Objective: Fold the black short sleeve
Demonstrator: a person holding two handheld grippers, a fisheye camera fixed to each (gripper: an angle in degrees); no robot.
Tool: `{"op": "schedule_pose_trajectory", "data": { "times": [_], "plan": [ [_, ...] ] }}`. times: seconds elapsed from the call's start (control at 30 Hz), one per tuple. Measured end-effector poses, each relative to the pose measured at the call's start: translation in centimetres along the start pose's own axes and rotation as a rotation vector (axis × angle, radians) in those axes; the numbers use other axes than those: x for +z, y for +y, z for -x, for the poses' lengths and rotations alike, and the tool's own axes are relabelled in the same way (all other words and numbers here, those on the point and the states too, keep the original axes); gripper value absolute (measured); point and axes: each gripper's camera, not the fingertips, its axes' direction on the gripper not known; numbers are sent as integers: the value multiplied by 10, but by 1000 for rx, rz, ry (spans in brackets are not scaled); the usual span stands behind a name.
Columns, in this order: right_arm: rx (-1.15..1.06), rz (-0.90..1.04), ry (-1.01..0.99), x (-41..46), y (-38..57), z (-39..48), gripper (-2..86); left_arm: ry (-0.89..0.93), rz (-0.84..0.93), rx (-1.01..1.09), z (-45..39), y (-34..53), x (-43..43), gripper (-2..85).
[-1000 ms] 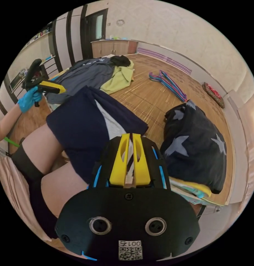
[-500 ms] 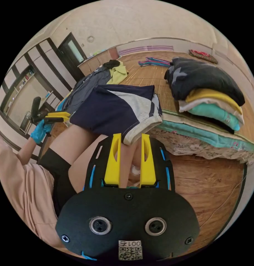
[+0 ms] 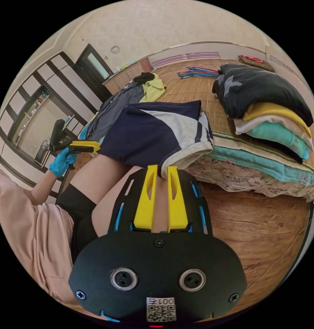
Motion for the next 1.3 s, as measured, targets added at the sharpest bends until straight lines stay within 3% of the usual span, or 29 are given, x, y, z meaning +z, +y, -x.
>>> {"op": "schedule_pose_trajectory", "data": {
  "times": [0.37,0.7,1.0,1.3],
  "plan": [
    [-36,-25,140,-6,11,21,16,23,-76,-148,13,31,-10,46],
    [-40,13,183,13,13,37,19,63,-50,-147,8,42,-2,53],
    [-137,27,265,22,25,69,51,103,-78,-158,13,55,-5,1],
    [-464,66,306,50,22,152,95,80,-173,-123,2,66,-40,-16]
  ]
}}
